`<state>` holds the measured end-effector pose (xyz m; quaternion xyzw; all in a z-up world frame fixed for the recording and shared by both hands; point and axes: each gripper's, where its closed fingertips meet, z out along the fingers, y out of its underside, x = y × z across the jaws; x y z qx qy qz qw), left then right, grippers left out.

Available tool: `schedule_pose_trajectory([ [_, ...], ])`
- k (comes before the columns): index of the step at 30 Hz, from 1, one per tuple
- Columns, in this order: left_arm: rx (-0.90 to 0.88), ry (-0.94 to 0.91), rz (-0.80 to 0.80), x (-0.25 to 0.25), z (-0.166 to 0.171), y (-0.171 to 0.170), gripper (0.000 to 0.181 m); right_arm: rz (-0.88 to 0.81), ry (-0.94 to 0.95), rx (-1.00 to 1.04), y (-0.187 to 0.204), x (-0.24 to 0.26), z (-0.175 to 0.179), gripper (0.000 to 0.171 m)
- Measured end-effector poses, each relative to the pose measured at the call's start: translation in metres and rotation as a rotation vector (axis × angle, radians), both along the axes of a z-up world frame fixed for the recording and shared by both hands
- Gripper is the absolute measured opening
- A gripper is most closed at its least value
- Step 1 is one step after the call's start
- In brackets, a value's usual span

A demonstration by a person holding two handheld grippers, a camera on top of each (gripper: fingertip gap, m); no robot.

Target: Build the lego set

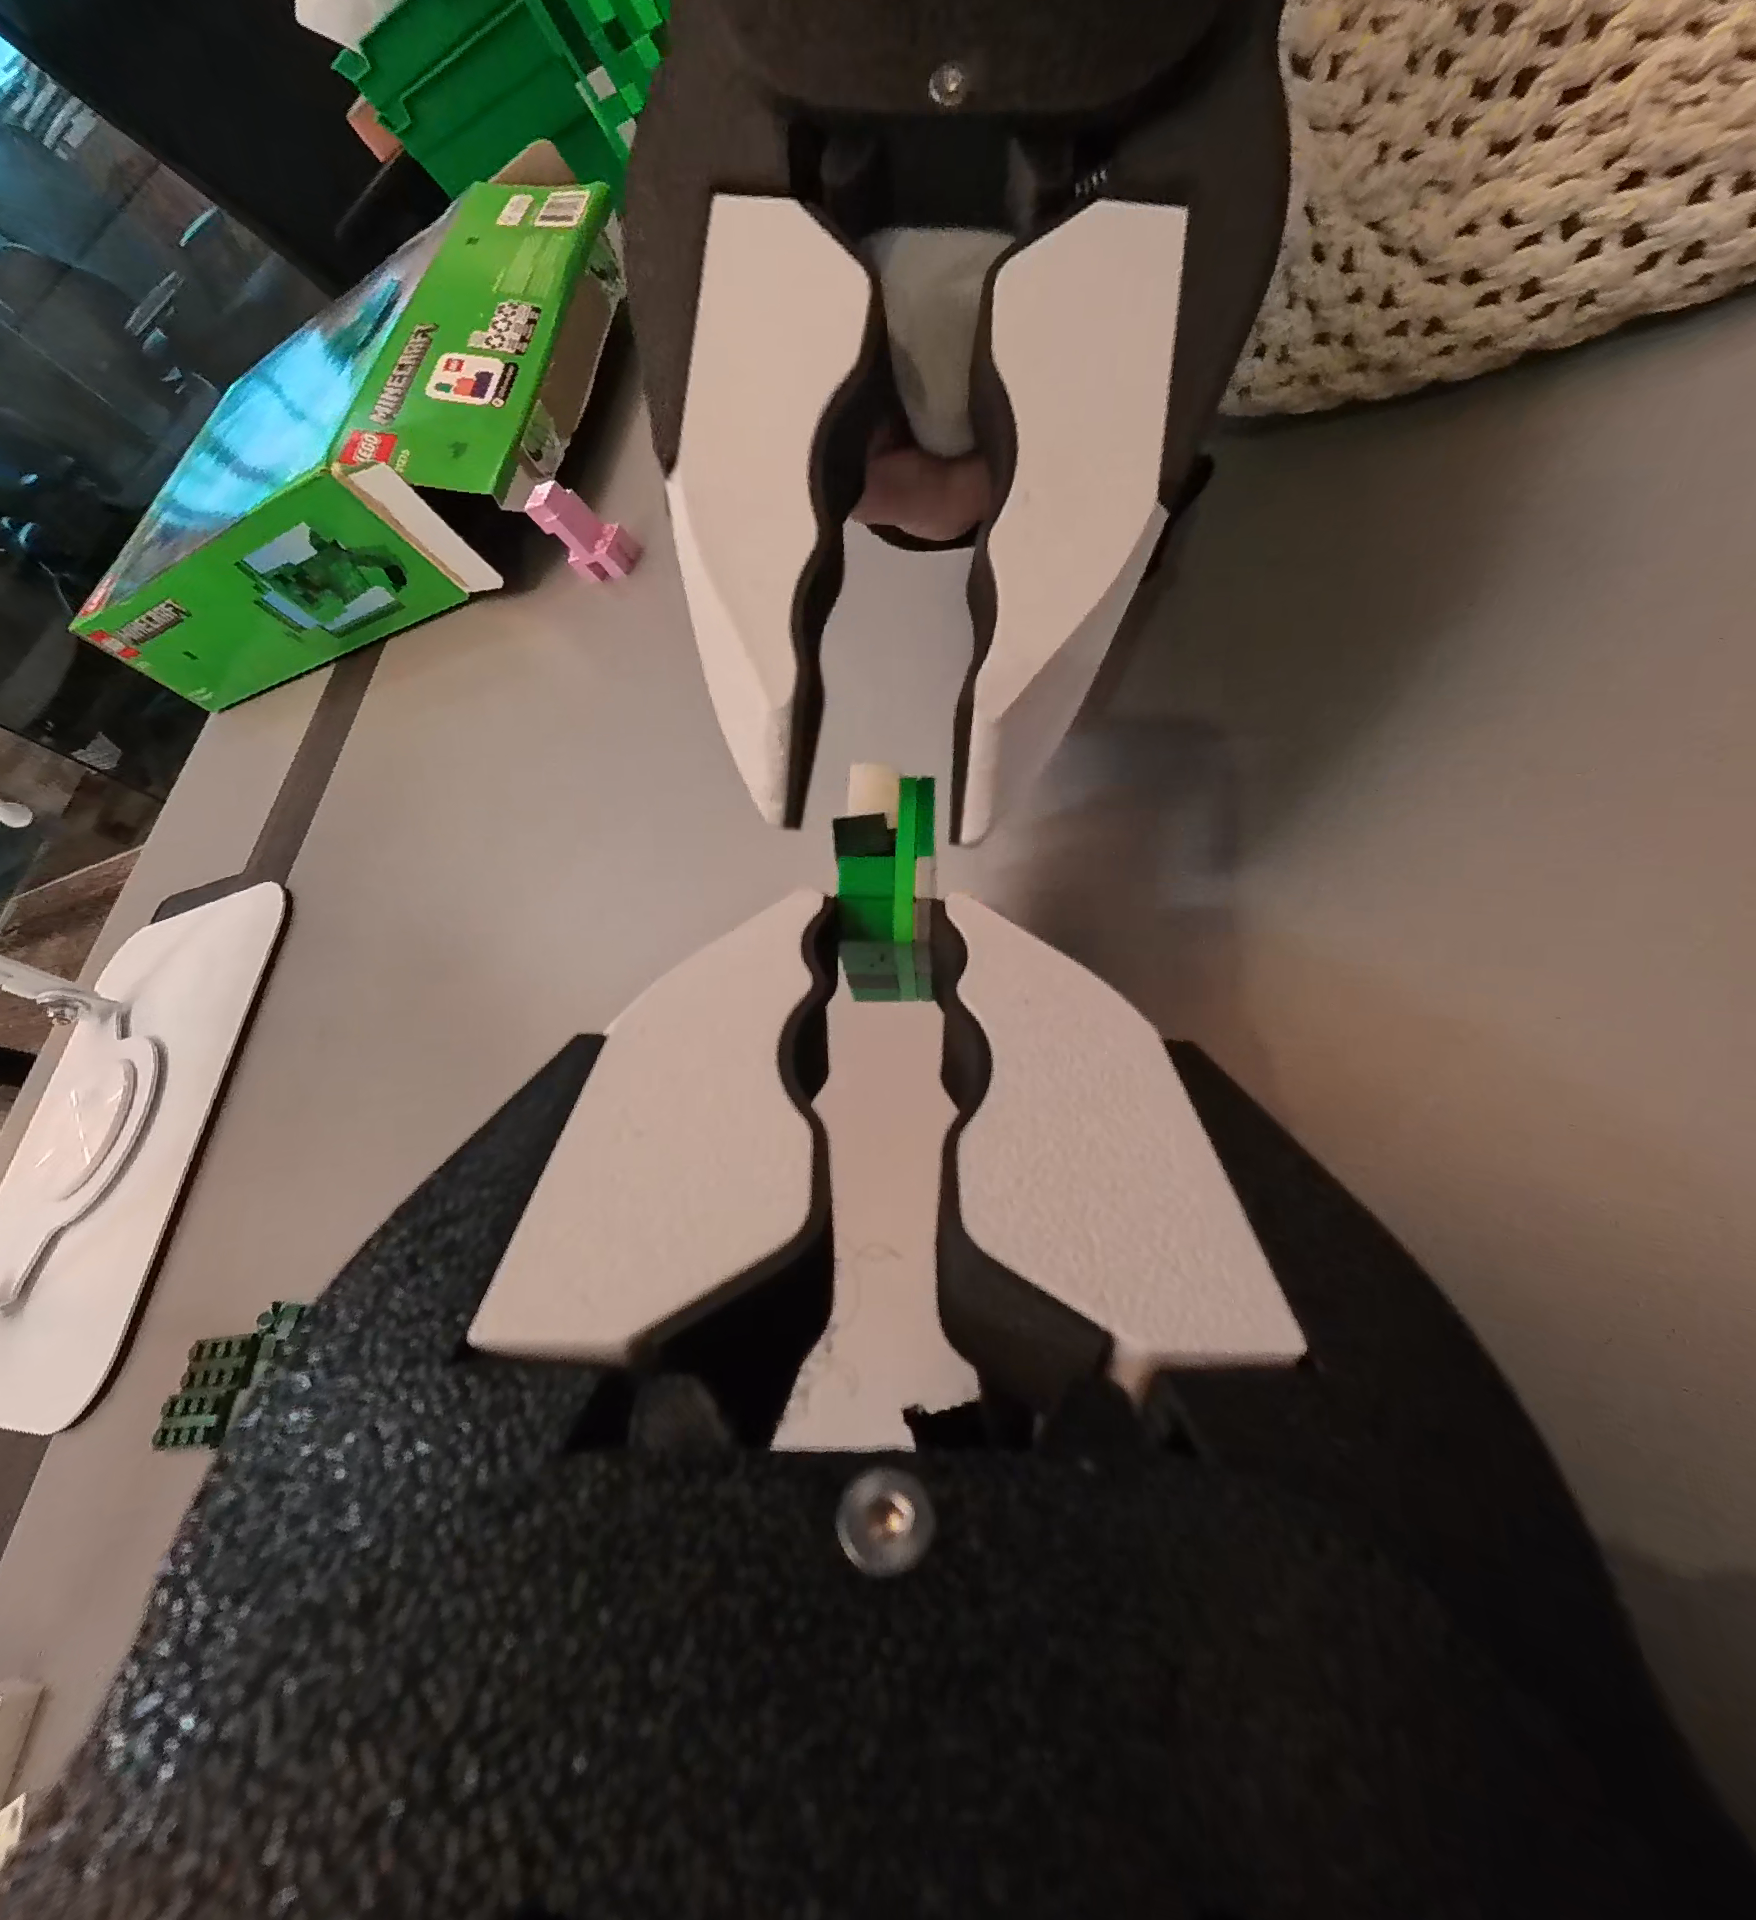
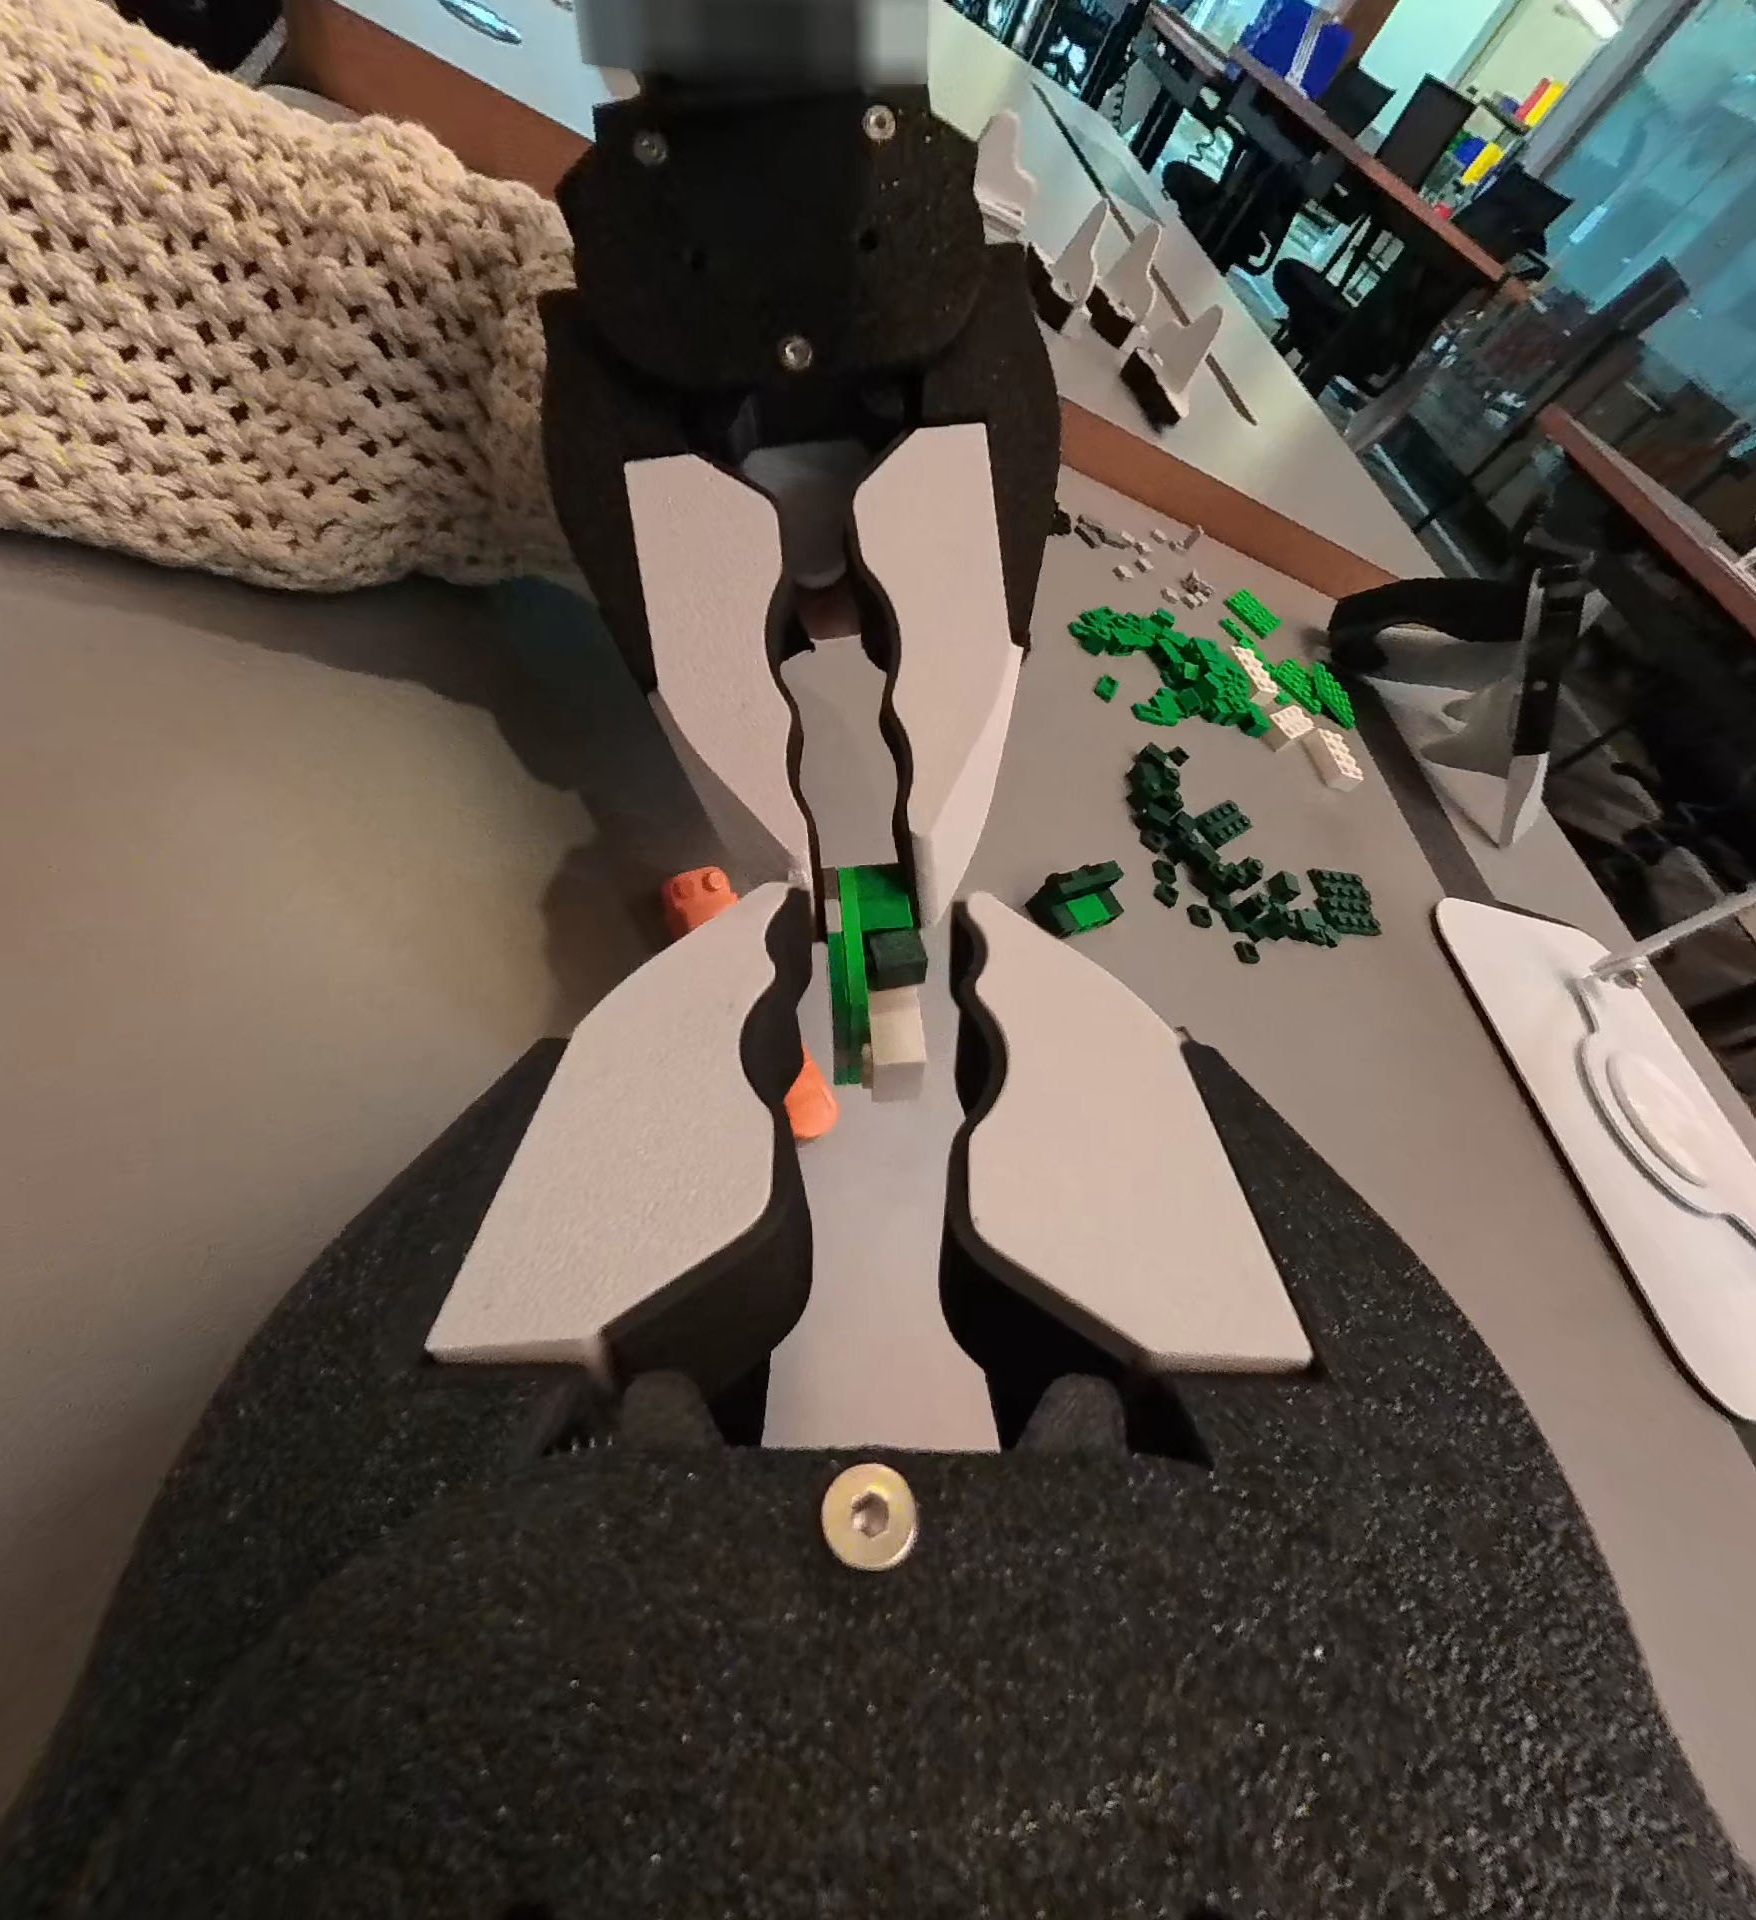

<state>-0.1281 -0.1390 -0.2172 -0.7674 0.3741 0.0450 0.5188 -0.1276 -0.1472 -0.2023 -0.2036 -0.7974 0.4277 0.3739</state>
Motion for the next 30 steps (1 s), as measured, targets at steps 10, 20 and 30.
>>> schedule_pose_trajectory([
  [10,0.015,-0.017,-0.002,0.001,0.003,0.001,0.016,-0.012,-0.021,0.067,0.003,-0.001,-0.010,0.026],
  [20,0.003,-0.004,-0.010,0.003,0.001,0.001,0.016,-0.019,0.044,0.246,0.005,-0.001,-0.013,0.018],
  [30,-0.003,0.037,0.005,0.001,-0.002,0.002,0.016,-0.042,0.004,0.247,0.006,-0.002,-0.016,0.017],
])
